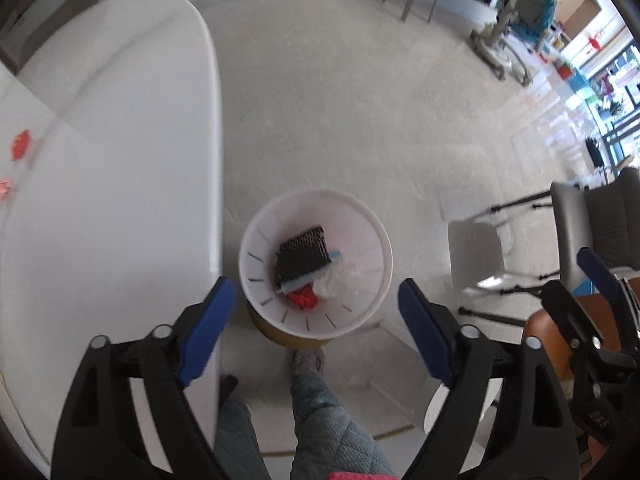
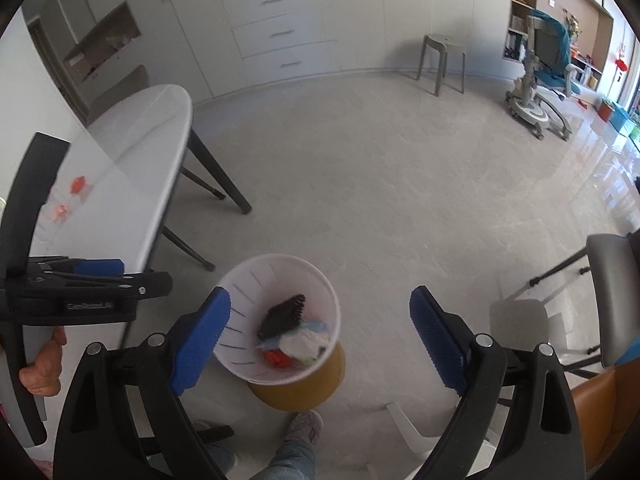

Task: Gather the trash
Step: 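Carry both items over the wastebasket and open both tools to drop them, then move both open tools back over the table toward the red snack packet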

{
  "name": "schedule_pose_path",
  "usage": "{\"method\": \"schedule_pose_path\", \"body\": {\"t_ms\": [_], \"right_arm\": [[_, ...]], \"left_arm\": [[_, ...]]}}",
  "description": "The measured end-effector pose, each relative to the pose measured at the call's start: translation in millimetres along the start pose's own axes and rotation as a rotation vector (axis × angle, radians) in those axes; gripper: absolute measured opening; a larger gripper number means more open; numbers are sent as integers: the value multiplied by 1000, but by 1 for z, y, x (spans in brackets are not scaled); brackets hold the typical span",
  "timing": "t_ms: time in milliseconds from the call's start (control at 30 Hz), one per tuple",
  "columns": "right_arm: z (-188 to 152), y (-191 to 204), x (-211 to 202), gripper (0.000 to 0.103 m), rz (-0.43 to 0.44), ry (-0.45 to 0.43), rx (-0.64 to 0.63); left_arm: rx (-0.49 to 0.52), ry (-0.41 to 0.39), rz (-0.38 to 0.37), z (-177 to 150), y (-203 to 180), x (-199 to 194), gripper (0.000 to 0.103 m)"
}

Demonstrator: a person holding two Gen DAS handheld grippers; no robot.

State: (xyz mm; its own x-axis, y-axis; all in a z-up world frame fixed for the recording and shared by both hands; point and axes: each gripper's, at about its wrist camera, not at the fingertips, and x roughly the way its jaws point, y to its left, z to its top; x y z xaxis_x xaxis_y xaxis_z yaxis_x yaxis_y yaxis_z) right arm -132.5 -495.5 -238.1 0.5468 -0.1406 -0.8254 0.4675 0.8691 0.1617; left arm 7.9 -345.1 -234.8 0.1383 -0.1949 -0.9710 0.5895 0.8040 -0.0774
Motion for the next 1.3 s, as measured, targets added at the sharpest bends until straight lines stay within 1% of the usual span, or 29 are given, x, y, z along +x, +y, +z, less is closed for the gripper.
{"method": "schedule_pose_path", "body": {"t_ms": [67,133,200,267,400,500,733,833,900,1000,1067,1200,1300], "right_arm": [[12,15,-8,91,32,-25,-18],[29,39,-16,93,75,-60,-60],[40,61,-23,100,106,-95,-92],[54,91,-31,101,162,-136,-129],[69,141,-39,101,231,-165,-168],[75,181,-44,101,268,-175,-200],[71,275,-42,101,311,-168,-280],[69,310,-33,101,337,-147,-320],[69,333,-22,101,345,-124,-356],[77,372,9,101,355,-59,-427],[83,395,30,101,350,-25,-475],[104,443,81,101,338,29,-598],[116,471,112,101,331,59,-667]], "left_arm": [[-31,-54,9,0,13,-25,87],[-71,-105,22,-2,34,-54,91],[-102,-145,40,-7,57,-79,91],[-125,-174,58,-13,80,-99,91],[-182,-246,120,-33,132,-137,91],[-235,-280,144,-47,173,-157,92],[-355,-313,138,-84,263,-181,92],[-389,-319,132,-95,297,-179,92],[-421,-304,122,-101,322,-172,92],[-455,-298,110,-108,353,-156,92],[-446,-301,99,-102,373,-141,92],[-401,-273,126,-77,409,-110,92],[-387,-248,103,-54,440,-84,92]]}}
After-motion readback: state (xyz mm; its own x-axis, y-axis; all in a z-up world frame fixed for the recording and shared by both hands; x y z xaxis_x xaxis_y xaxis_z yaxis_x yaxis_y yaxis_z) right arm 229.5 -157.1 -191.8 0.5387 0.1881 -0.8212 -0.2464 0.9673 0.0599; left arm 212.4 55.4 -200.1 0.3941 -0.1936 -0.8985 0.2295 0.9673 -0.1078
